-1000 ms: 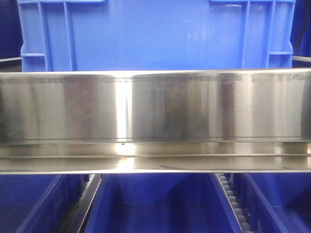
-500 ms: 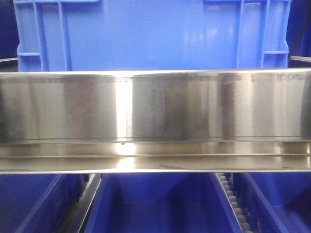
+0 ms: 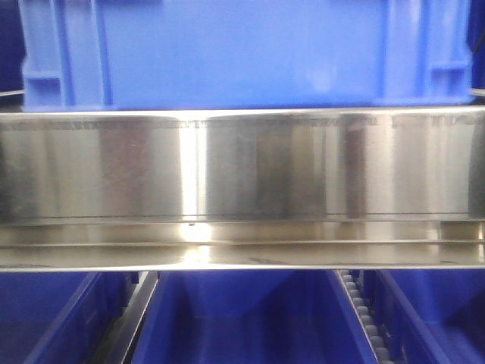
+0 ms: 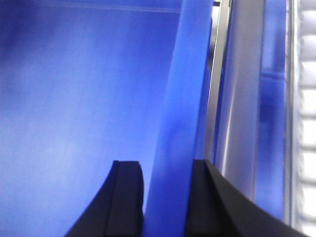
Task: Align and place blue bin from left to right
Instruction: 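Pull the blue bin toward the robot with both grippers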
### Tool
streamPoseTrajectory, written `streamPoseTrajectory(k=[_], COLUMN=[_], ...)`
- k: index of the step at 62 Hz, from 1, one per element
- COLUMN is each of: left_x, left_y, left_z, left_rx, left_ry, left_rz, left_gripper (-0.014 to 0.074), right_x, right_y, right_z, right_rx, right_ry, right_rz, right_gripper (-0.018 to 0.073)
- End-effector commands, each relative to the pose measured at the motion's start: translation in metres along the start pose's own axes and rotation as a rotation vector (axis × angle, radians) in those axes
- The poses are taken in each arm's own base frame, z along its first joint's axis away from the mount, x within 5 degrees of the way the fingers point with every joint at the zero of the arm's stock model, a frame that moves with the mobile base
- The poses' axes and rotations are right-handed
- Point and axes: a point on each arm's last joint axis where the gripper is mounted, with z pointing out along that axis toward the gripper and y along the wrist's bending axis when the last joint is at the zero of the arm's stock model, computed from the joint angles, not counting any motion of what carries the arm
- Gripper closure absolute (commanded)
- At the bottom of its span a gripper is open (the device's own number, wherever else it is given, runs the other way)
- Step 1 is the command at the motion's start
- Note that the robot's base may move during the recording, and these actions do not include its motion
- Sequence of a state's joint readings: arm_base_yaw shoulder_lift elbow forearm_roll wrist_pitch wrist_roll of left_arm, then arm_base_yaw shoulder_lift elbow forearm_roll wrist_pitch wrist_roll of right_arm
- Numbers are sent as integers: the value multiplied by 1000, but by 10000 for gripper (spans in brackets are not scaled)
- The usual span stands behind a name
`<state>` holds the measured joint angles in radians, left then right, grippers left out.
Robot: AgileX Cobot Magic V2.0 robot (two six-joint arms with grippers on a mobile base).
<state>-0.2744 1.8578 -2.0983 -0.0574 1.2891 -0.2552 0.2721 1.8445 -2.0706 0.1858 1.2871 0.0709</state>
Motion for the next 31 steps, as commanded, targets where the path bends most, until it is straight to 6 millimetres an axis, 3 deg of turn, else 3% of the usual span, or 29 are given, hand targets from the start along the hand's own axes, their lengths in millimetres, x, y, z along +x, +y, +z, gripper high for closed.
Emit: streamPoseTrajectory(k=[1, 31], left_x=[-1, 8], left_y=[-22, -24], left_z=[-39, -94], left_rx=[189, 236], left_ry=[-109, -210], left_rz=[-8, 2], left_gripper=[583, 583], right_x=[-3, 10], right_y=[24, 35], right_z=[-33, -100], right_rx=[-158, -192], right_ry=[-123, -255], right_rz=[-1, -31], right_gripper=[638, 638])
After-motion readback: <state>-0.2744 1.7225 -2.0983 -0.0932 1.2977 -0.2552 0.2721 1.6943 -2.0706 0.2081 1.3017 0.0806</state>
